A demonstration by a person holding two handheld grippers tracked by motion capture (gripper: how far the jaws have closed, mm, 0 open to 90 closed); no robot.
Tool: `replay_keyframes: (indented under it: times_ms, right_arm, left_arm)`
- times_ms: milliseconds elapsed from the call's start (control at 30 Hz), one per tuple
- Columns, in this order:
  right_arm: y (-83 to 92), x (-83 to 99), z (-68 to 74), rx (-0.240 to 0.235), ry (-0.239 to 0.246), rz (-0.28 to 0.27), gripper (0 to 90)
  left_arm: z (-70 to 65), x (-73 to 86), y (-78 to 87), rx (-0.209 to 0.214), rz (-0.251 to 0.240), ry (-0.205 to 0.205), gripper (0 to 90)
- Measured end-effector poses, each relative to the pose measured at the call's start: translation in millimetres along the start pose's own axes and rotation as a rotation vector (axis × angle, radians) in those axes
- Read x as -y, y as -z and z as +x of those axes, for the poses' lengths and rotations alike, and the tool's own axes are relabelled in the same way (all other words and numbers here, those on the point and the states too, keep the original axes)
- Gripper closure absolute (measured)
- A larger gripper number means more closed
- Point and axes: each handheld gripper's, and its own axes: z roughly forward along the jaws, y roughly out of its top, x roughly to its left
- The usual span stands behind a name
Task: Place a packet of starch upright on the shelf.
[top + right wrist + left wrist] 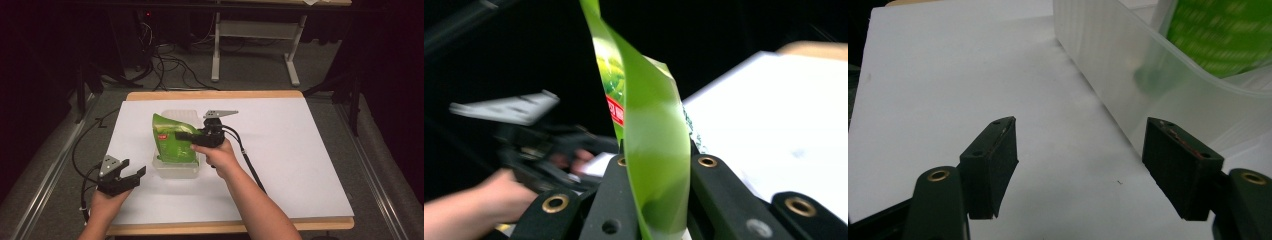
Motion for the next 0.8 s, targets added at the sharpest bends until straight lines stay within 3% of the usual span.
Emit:
replay_keyframes:
  times_ms: [33,67,133,167,233,400,433,667,800]
  right_arm:
    - [0.0,0.0,0.0,0.000,0.000,0.000,88.7]
    - [-6.3,6.0,-3.7,0.048,0.005,0.007,88.7]
    - [-8.7,7.3,-2.7,0.066,0.030,0.009,88.6]
    - [-14.2,10.1,1.6,0.104,0.077,0.038,88.6]
    - [-21.0,15.9,5.4,0.126,0.119,0.077,88.6]
    - [-25.9,22.1,6.8,0.165,0.143,0.122,88.7]
    - [-27.7,23.5,7.8,0.189,0.159,0.154,88.8]
    - [-30.0,26.7,8.1,0.212,0.170,0.172,88.5]
    - [-29.0,17.4,16.6,0.244,0.220,0.189,84.4]
  left_arm:
    - [0.0,0.0,0.0,0.000,0.000,0.000,30.9]
    - [0.2,0.1,0.0,-0.001,0.001,0.001,30.9]
    - [0.3,0.1,-0.1,-0.002,0.000,0.000,30.9]
    - [0.4,0.2,-0.3,-0.002,0.003,-0.003,30.9]
    - [0.3,0.2,-0.4,-0.001,0.003,-0.003,30.9]
    - [-0.2,0.1,-0.3,-0.002,0.003,-0.004,30.9]
    - [-0.5,-0.2,-0.5,-0.003,0.003,-0.006,30.9]
    - [-1.8,-0.2,-0.6,-0.003,0.008,-0.008,30.9]
    - [-1.4,-0.3,-0.4,-0.004,0.004,-0.005,30.9]
